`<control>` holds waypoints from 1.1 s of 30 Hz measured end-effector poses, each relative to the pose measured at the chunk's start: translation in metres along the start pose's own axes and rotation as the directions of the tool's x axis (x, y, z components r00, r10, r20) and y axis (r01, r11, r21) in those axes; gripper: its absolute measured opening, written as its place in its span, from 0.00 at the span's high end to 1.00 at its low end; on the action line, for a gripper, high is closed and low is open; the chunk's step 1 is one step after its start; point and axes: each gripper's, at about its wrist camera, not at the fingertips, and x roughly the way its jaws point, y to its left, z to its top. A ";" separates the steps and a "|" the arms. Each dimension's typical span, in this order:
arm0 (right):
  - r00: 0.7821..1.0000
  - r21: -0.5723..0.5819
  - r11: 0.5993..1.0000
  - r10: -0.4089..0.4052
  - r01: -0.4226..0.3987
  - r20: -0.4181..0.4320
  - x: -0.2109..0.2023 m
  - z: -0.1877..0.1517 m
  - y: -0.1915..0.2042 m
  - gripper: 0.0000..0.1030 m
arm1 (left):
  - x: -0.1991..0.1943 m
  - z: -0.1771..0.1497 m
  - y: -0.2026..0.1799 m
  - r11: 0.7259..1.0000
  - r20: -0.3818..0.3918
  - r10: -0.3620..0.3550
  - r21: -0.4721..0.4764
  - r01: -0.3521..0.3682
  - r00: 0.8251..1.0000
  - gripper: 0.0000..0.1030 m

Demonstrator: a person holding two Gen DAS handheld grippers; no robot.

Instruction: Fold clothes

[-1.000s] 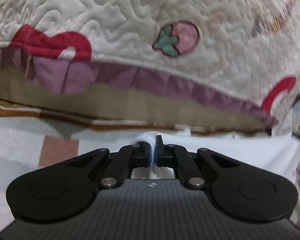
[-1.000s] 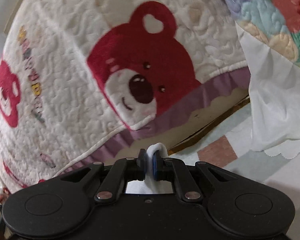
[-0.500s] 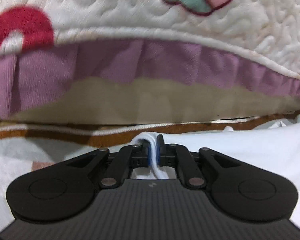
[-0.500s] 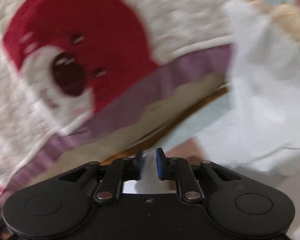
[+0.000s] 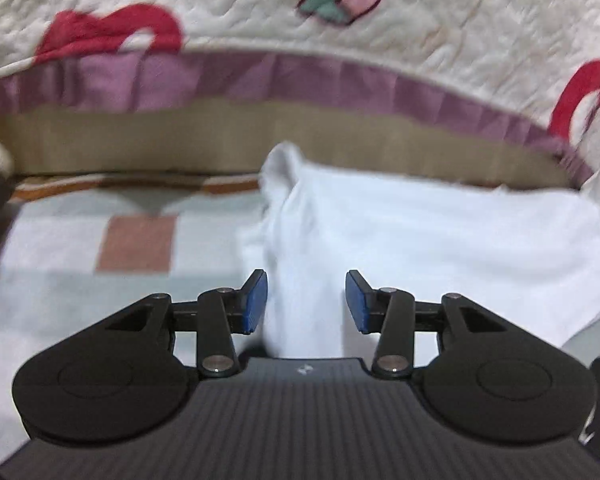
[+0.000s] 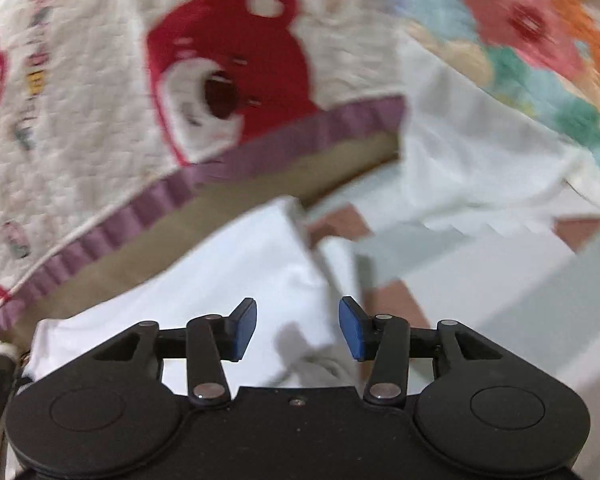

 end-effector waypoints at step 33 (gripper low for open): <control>0.931 0.299 0.881 0.346 -0.366 0.120 -0.005 -0.019 -0.054 0.61 | -0.009 -0.015 0.015 0.904 -0.094 -0.329 -0.319 0.285 0.940 0.90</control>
